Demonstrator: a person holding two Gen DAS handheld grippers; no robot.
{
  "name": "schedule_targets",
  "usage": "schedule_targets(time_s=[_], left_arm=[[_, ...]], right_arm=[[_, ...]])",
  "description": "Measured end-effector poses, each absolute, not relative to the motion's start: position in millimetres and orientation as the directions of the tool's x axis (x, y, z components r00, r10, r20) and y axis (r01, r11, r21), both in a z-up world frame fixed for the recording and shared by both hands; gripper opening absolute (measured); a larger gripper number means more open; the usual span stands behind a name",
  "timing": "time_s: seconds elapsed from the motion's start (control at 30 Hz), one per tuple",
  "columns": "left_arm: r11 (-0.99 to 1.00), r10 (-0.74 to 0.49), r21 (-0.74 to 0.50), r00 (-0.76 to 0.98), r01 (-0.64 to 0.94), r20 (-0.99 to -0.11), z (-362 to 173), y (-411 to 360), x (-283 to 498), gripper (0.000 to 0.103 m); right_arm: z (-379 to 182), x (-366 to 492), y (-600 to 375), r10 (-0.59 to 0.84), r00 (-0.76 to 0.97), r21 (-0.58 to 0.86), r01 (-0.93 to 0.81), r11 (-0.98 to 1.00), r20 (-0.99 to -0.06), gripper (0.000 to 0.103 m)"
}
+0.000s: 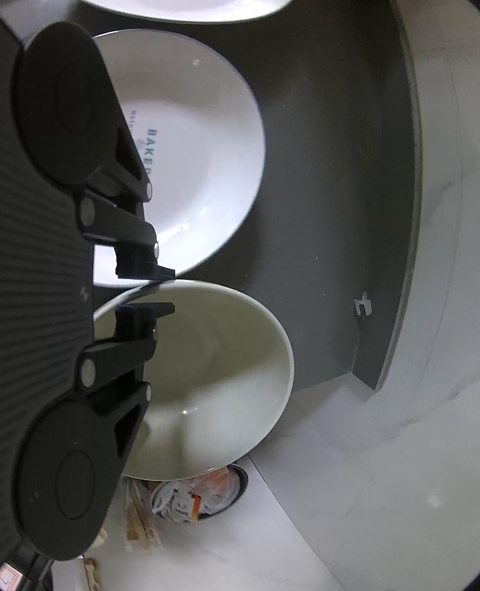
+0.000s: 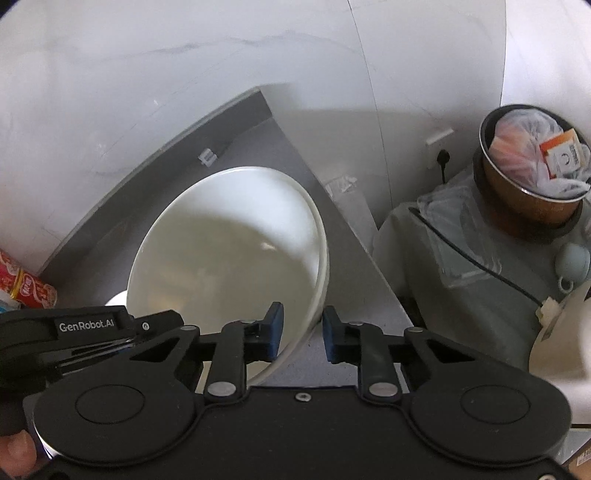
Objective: Organize plates and bowls
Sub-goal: 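Grasp the remaining white bowl rim with the right tool, then carry the white bowl with the right tool and lower it into the bowl stack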
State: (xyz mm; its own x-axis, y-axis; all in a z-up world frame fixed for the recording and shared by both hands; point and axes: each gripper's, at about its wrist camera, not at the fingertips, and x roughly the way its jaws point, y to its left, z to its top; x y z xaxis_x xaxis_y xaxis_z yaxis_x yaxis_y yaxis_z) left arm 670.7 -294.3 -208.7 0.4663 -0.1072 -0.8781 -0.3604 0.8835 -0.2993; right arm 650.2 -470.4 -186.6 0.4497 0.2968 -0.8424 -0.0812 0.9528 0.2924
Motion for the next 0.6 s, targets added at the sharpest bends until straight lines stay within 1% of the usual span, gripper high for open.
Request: schedule_targets(time_s=[0.17,0.4,0.6], left_arm=[[0.882,-0.114,-0.32,0.504,-0.345,-0.856,-192.8,-286.5,659.4,0.01],[0.874,-0.115,-0.348,0.55,-0.34,-0.827,-164.6,-272.0,634.9,0.011],[0.881,-0.105,-0.349,0.587,-0.32,-0.803,-141.0,-253.7,608.7,0.011]], right_arm=[[-171.9,641.6,-468.7,0.324,0.471,0.308,-0.112,0.945,-0.82,0.021],[-136.6,623.2,-454.0,0.34,0.518,0.301,-0.162,0.94,-0.784,0.021],[-112.9,602.3,-433.5,0.352,0.549,0.292,-0.198,0.936,-0.758,0.021]])
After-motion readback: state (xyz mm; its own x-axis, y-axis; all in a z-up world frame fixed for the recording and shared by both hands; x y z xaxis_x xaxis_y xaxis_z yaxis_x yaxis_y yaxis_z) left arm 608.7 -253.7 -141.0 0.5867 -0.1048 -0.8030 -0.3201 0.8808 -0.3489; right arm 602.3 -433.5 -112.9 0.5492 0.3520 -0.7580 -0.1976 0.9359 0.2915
